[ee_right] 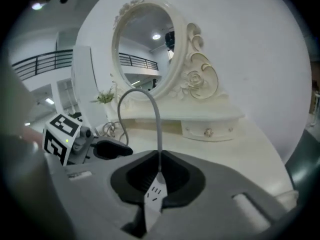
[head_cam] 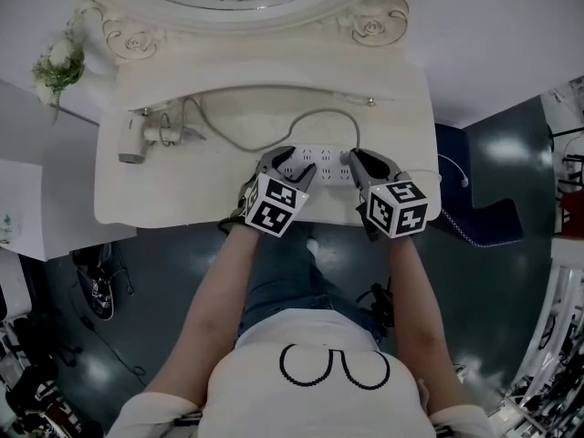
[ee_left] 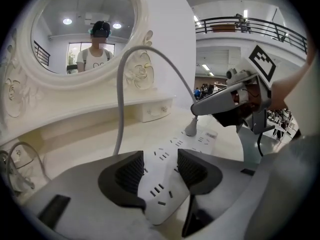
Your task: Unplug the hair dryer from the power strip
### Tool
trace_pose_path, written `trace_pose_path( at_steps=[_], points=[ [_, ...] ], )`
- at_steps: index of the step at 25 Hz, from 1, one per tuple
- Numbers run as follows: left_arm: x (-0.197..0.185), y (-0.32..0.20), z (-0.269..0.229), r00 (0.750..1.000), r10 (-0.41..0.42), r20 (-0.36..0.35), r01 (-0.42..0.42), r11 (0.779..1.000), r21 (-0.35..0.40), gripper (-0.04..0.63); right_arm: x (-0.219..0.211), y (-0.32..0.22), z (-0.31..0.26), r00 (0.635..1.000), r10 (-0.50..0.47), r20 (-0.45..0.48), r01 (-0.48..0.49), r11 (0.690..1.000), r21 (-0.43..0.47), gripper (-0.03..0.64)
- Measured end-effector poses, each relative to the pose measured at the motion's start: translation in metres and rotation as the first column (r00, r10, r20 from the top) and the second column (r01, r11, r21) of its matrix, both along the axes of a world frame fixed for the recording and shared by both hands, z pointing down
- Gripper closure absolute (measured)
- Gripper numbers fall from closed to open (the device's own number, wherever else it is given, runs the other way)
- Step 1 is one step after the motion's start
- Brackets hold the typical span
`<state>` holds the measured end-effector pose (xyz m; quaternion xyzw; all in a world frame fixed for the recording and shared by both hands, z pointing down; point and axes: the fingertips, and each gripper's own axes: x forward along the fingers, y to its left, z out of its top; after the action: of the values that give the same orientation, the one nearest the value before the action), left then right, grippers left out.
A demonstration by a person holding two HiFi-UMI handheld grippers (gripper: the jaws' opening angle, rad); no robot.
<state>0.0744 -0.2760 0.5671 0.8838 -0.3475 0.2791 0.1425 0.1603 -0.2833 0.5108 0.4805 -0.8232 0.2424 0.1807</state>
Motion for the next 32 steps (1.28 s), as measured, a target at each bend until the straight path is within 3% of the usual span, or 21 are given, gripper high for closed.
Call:
trace_pose_path(
  at_steps=[4, 6, 11, 19, 27, 32],
  points=[
    [0.003, 0.003, 0.000, 0.999, 0.045, 0.006, -0.045, 0.999, -0.001, 0.382, -0.010, 0.011, 0.000, 0.969, -0.069, -0.236, 0.084, 0.995, 0.056, 0.600],
    [0.003, 0.003, 0.000, 0.999, 0.043, 0.005, -0.043, 0.999, -0.004, 0.382, -0.014, 0.005, 0.001, 0.955, -0.078, -0.285, 0.102, 0.993, 0.068, 0.601],
    [0.003, 0.002, 0.000, 1.000, 0.029, 0.001, -0.029, 1.000, -0.009, 0.382, 0.006, -0.023, -0.036, 0.995, 0.049, -0.092, -0.036, 0.990, 0.136, 0.603],
    [0.004, 0.002, 0.000, 1.000, 0.017, 0.008, -0.017, 1.000, -0.020, 0.382, 0.004, -0.034, -0.053, 0.999, 0.033, 0.033, -0.036, 0.995, 0.092, 0.601],
    [0.003, 0.003, -0.001, 1.000, 0.011, 0.026, -0.010, 0.998, -0.059, 0.383, -0.009, -0.066, -0.043, 0.997, 0.029, 0.069, -0.026, 0.999, -0.041, 0.601],
    [0.004, 0.002, -0.001, 0.999, 0.026, 0.038, -0.023, 0.996, -0.082, 0.383, -0.015, -0.095, -0.014, 0.987, 0.070, 0.142, -0.042, 0.980, -0.194, 0.600]
  ],
)
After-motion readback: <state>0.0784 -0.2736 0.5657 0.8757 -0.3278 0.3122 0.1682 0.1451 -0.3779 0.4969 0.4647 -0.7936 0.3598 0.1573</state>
